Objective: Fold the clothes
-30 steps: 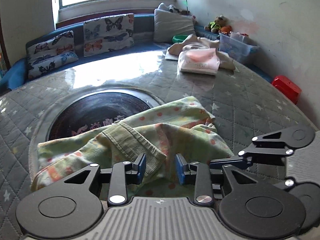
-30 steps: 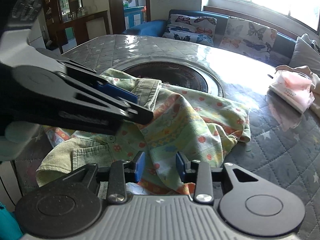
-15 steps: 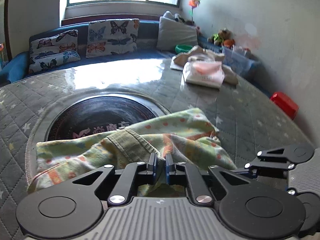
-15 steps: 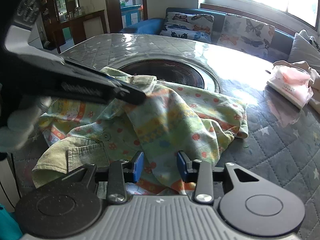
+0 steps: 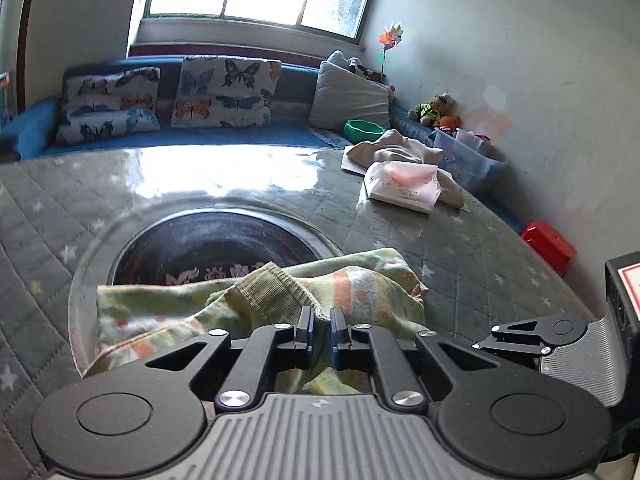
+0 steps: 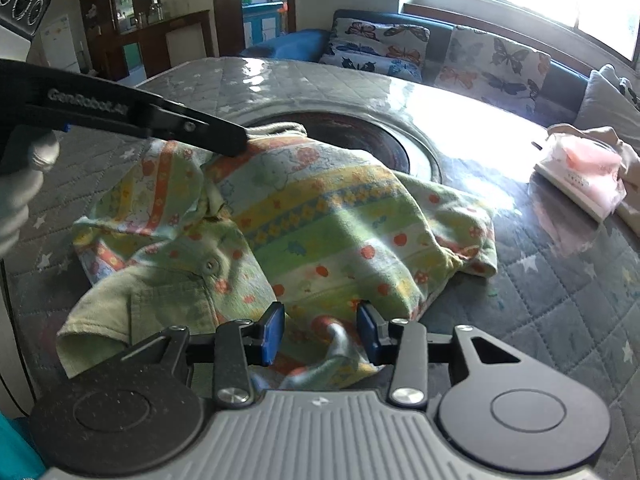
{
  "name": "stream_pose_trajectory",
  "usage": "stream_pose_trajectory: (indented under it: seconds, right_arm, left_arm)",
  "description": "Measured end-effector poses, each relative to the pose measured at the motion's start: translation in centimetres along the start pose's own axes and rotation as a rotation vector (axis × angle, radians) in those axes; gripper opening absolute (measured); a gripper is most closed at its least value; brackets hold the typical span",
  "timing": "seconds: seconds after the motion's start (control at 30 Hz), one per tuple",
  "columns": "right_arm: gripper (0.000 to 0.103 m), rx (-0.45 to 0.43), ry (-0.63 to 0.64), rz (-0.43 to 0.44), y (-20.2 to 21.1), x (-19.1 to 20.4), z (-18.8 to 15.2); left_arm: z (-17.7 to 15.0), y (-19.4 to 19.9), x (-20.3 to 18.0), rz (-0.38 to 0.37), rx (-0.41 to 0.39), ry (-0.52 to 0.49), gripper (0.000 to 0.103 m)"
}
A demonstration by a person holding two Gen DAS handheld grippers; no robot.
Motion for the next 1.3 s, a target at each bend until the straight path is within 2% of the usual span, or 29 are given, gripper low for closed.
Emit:
stream_pose_trajectory:
  seconds: [0.27, 0.47, 0.6, 0.8, 1.0, 1.3]
  right_arm:
    - [0.04, 0.014, -0.013, -0.018, 0.2, -0.7, -0.7]
    - [0.04, 0.0, 0.0, -0.026, 0.6, -0.5, -0.2]
    - [0.04, -0.028, 0.032, -0.022, 1.3, 0.2, 0.7]
    - [0.04, -0.079, 0.101, 0.013, 2.1, 2.6, 3.1]
    - [0.04, -0.079, 0.19, 0.07, 0.5, 6.5, 4.8]
    - [0.04, -0.035, 0.247, 0.103, -3.8, 10.2, 5.8]
  left_arm:
    - [-0.6, 1.0, 2.0, 0.061, -0.009, 0.05, 0.007]
    - [-0.7, 3.5, 5.2, 0.161, -0.053, 0.104, 0.007]
    - [-1.4, 5.8, 8.6, 0.258, -0.069, 0.148, 0.006]
    - [-3.3, 9.8, 13.8, 0.402, -0.094, 0.232, 0.006]
    - [-5.7, 13.1, 17.8, 0.509, -0.102, 0.311, 0.006]
    - [-8.7, 14.0, 19.9, 0.568, -0.063, 0.382, 0.006]
Point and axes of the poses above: each gripper's, at about its wrist camera, not at the fingertips, and y roughly against the way its jaws point, x to its left, z to its top, the point moved 7 cm from there along -y, roughly the way its jaws point, and after that the axes turned 7 degrees about -y, right-handed, at the moved point
